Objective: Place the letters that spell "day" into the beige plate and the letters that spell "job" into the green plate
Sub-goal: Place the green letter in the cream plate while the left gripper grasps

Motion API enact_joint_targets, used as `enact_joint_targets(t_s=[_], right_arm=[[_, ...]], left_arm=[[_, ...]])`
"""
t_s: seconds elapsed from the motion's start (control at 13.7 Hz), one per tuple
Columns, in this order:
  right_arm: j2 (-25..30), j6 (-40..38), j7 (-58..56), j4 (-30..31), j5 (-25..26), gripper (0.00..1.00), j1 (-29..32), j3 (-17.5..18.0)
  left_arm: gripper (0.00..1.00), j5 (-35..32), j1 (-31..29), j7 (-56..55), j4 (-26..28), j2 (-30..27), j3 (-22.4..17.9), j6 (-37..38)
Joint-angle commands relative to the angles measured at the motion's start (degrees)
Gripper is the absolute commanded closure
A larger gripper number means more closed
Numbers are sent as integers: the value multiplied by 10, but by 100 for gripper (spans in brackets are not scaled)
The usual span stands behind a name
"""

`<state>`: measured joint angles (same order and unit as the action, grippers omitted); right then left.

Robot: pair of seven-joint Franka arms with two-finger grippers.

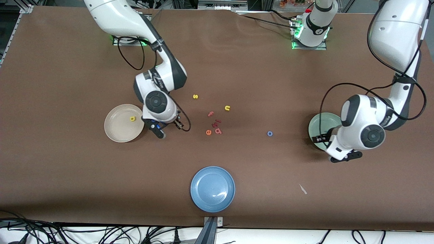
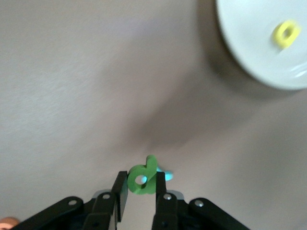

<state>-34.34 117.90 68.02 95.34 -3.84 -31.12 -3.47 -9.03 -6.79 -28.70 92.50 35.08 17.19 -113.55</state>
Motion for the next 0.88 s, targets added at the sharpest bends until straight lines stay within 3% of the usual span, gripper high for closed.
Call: enact_joint_targets(t_s=[0.0,0.44,0.66,0.8], right_arm=[[15,-49,-118,12,-11,100,10,-40],[37,-59,-340,75,-8,100,10,-152],[35,2,-409,127,-8,100,10,-184],[36,74,-424,175,-8,100,10,-186]], left_arm=[[0,4,34,-92,-16,9,36,3],[8,-2,91,-159,-18,72,35,-112],[12,4,91,-164,-17,75,35,-111],[18,5,93,-167,-15,79,35,-111]])
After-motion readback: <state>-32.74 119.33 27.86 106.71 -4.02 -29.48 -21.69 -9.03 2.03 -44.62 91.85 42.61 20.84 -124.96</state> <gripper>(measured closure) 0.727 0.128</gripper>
